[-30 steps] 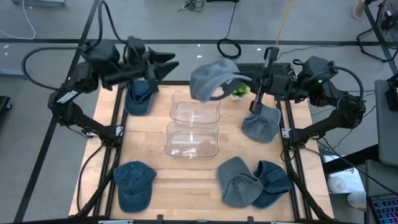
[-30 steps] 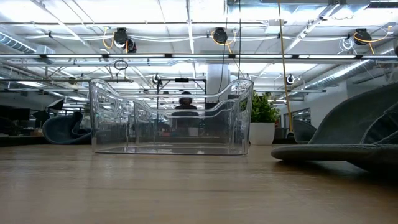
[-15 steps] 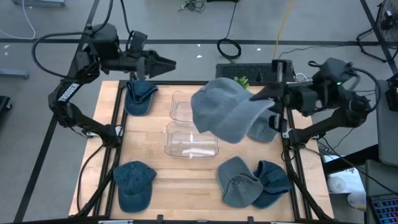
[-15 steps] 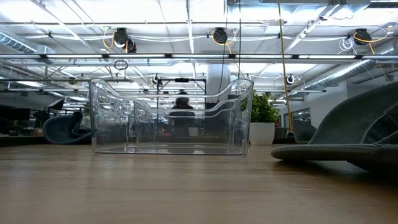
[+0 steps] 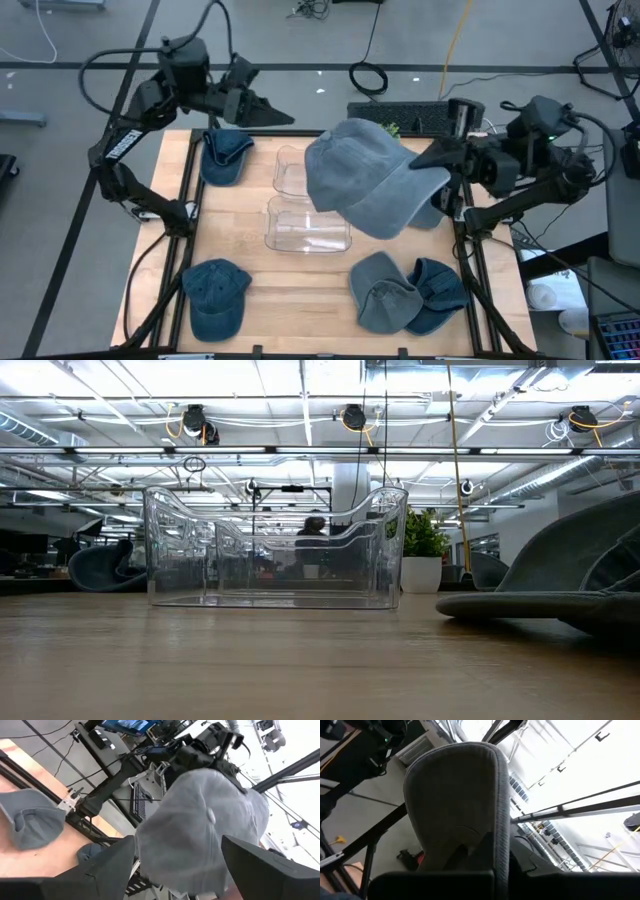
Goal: Pick & Place hat
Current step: Put the top left gray cap into the top transparent bin, then put the top gray cap into the top transparent bin
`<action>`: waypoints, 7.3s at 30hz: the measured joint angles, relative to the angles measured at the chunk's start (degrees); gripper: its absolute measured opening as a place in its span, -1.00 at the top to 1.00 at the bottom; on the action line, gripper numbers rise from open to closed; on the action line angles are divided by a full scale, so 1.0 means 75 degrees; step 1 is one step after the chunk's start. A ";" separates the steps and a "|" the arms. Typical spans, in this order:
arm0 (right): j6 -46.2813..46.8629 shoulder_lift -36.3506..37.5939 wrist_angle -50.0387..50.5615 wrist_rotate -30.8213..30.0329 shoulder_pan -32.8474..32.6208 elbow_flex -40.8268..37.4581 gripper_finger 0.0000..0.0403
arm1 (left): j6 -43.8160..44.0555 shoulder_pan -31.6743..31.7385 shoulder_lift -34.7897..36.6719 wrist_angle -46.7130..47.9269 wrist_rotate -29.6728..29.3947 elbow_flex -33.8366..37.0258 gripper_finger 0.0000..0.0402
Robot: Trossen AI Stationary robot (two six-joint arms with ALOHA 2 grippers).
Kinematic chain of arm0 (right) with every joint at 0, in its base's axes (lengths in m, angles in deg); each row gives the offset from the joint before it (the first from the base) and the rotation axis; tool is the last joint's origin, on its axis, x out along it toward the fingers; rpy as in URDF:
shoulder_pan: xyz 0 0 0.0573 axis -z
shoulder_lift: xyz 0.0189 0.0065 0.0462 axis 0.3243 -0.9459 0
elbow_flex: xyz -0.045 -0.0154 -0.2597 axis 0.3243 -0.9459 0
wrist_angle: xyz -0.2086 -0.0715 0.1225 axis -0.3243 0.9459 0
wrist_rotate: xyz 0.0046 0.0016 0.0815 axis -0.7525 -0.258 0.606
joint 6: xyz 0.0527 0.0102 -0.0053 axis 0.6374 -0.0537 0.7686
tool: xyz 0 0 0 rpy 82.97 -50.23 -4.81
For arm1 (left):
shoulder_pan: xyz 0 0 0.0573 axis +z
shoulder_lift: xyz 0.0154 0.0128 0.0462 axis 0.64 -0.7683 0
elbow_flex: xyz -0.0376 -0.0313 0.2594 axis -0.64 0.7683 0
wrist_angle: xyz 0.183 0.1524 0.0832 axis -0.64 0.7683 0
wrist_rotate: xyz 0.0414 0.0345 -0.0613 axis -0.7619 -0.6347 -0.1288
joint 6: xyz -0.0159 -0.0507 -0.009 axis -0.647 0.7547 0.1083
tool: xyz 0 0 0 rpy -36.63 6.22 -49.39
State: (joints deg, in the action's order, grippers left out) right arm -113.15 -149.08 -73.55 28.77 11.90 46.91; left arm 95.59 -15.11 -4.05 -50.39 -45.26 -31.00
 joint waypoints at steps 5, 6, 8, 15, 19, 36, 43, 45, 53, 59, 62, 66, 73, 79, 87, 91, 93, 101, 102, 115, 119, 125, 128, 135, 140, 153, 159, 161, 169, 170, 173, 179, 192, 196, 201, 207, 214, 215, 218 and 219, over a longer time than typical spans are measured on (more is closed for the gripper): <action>0.0017 -0.0164 0.0011 0.0000 0.0000 0.0000 1.00 | 0.0333 -0.0059 -0.0371 -0.0567 0.0466 0.0000 -0.54; 0.0017 -0.0172 0.0011 0.0000 0.0000 0.0000 1.00 | 0.0444 -0.0104 -0.0457 -0.0624 0.0606 0.0000 -0.54; 0.0031 -0.0172 0.0011 0.0000 0.0000 0.0000 1.00 | 0.0626 -0.0169 -0.0615 -0.0688 0.0845 0.0000 -0.52; 0.0229 -0.0152 0.0220 0.0000 0.0000 0.0000 1.00 | 0.0979 -0.0473 -0.1024 -0.1108 0.1217 0.0003 -0.51; 0.0396 -0.0152 0.0345 -0.0009 0.0003 0.0000 1.00 | 0.1337 -0.0665 -0.1105 -0.1734 0.1303 0.0003 -0.55; 0.0384 -0.0152 0.0361 -0.0017 0.0003 0.0000 1.00 | 0.1449 -0.1036 -0.1190 -0.1584 0.1537 0.0006 0.02; 0.0428 -0.0152 0.0610 -0.0041 0.0009 0.0000 1.00 | 0.1257 -0.0789 -0.1196 -0.1584 0.1558 0.0006 0.79; 0.0465 -0.0152 0.0687 -0.0054 0.0012 0.0000 1.00 | 0.1159 -0.0723 -0.1196 -0.1581 0.1570 0.0006 0.89; 0.0819 -0.0152 0.0886 -0.1165 0.0012 0.0000 0.95 | 0.1068 -0.0276 -0.1191 -0.2009 0.1890 0.0006 0.89; 0.1633 -0.0152 0.0879 -0.2671 0.0012 0.0000 0.69 | 0.1131 0.0253 -0.1049 -0.2545 0.2258 0.0003 0.89; 0.2215 -0.0103 0.1139 -0.2656 0.0012 0.0000 0.55 | 0.1056 0.0579 -0.0923 -0.2654 0.2292 0.0001 0.89; 0.2664 -0.0015 0.1737 -0.2672 0.0011 0.0000 0.43 | 0.1040 0.1151 -0.0802 -0.2747 0.2334 0.0002 0.89; 0.3627 0.0215 0.2766 -0.3023 -0.0003 0.0000 0.37 | 0.1292 0.2142 -0.0596 -0.3479 0.2627 0.0002 0.89; 0.3791 0.0350 0.3152 -0.3661 0.0012 0.0000 0.41 | 0.1433 0.2821 -0.0585 -0.3655 0.2831 0.0006 0.89; 0.3894 0.0277 0.1180 -0.5519 0.0035 -0.0199 0.37 | 0.0194 0.3481 -0.0569 -0.2339 0.2541 0.0003 0.89; 0.3205 0.0269 0.0602 -0.5672 0.0042 -0.0541 0.26 | -0.0697 0.3563 -0.0560 -0.1224 0.2399 0.0000 0.89; 0.3276 0.0265 0.0511 -0.5720 0.0080 -0.0612 0.16 | -0.1073 0.3558 -0.0563 -0.0616 0.2247 0.0002 0.89; 0.3802 0.0265 0.0486 -0.6663 0.0297 -0.0936 -0.34 | -0.2521 0.3383 -0.0566 0.1139 0.1478 0.0003 0.89; 0.3792 0.0268 0.0486 -0.6642 0.0297 -0.0986 -0.39 | -0.2623 0.3351 -0.0563 0.1252 0.1391 0.0003 0.89; 0.3318 0.0271 -0.0987 -0.6645 0.0294 -0.2136 -0.56 | -0.3959 0.2770 -0.0584 0.3084 -0.0160 0.0003 0.89; 0.3175 0.0265 -0.1410 -0.6642 0.0294 -0.2378 -0.56 | -0.4095 0.2445 -0.0581 0.3284 -0.0716 0.0242 0.89; 0.3162 0.0268 -0.1618 -0.6685 0.0294 -0.2439 -0.56 | -0.4214 0.2074 -0.0584 0.3359 -0.1232 0.1003 0.89; 0.3162 0.0268 -0.1676 -0.6691 0.0294 -0.2439 -0.56 | -0.4282 0.1950 -0.0588 0.3361 -0.1536 0.1479 0.89; 0.3048 0.0275 -0.1670 -0.6697 0.0294 -0.2439 -0.56 | -0.4613 0.1769 -0.0587 0.3294 -0.2170 0.2375 0.89; 0.2999 0.0277 -0.1670 -0.6682 0.0294 -0.2439 -0.56 | -0.4261 0.1599 -0.0587 0.2383 -0.2289 0.2971 0.89; 0.3016 0.0277 -0.1665 -0.6687 0.0294 -0.2439 -0.56 | -0.3746 0.1478 -0.0587 0.1945 -0.2811 0.4329 0.89; 0.3016 0.0277 -0.1662 -0.6682 0.0294 -0.2439 -0.56 | -0.3605 0.1501 -0.0587 0.1826 -0.2917 0.4366 0.80; 0.3016 0.0277 -0.1662 -0.6682 0.0294 -0.2439 -0.56 | -0.3520 0.1503 -0.0587 0.1759 -0.2939 0.4368 0.61; 0.3019 0.0277 -0.1656 -0.6682 0.0294 -0.2439 -0.56 | -0.3356 0.1504 -0.0587 0.1727 -0.2694 0.4367 -0.08; 0.3019 0.0277 -0.1656 -0.6682 0.0294 -0.2439 -0.56 | -0.3348 0.1504 -0.0587 0.1727 -0.2589 0.4366 -0.15; 0.3021 0.0277 -0.1653 -0.6682 0.0294 -0.2439 -0.56 | -0.3192 0.1576 -0.0471 0.1761 -0.2331 0.4366 -0.32; 0.3022 0.0280 -0.1512 -0.6824 0.0287 -0.2439 -0.56 | -0.2953 0.1861 0.0117 0.1551 -0.2343 0.4364 -0.53; 0.4389 0.0280 -0.0356 -0.7073 0.0289 -0.2439 -0.56 | -0.3834 0.2187 0.1761 -0.0329 -0.1157 0.4357 -0.61; 0.4900 0.0280 0.0047 -0.7044 0.0289 -0.2439 -0.56 | -0.3811 0.2186 0.2275 -0.1324 -0.0984 0.4357 -0.56; 0.5364 0.0280 0.0686 -0.7015 0.0289 -0.2439 -0.56 | -0.3869 0.2093 0.2891 -0.2332 -0.0911 0.4357 -0.50; 0.5953 0.0286 0.1794 -0.6776 0.0289 -0.2439 -0.56 | -0.3988 0.2032 0.3599 -0.2586 -0.0899 0.4357 -0.53; 0.6730 0.0475 0.3070 -0.6208 0.0344 -0.2433 -0.56 | -0.4038 0.1819 0.4161 -0.2563 -0.0897 0.4357 -0.62; 0.6756 0.0513 0.3266 -0.6212 0.0347 -0.2433 -0.56 | -0.4019 0.1782 0.4202 -0.2560 -0.0899 0.4357 -0.62; 0.6801 0.0631 0.3853 -0.6186 0.0402 -0.2433 -0.56 | -0.4010 0.1708 0.4262 -0.2563 -0.0897 0.4357 -0.61; 0.6802 0.0689 0.4051 -0.6087 0.0482 -0.2433 -0.56 | -0.4008 0.1675 0.4269 -0.2557 -0.0896 0.4357 -0.60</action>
State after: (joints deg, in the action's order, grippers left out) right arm -62.14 -143.91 -43.17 -16.89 15.52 28.66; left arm 65.53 -2.54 27.96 -69.57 -51.98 1.67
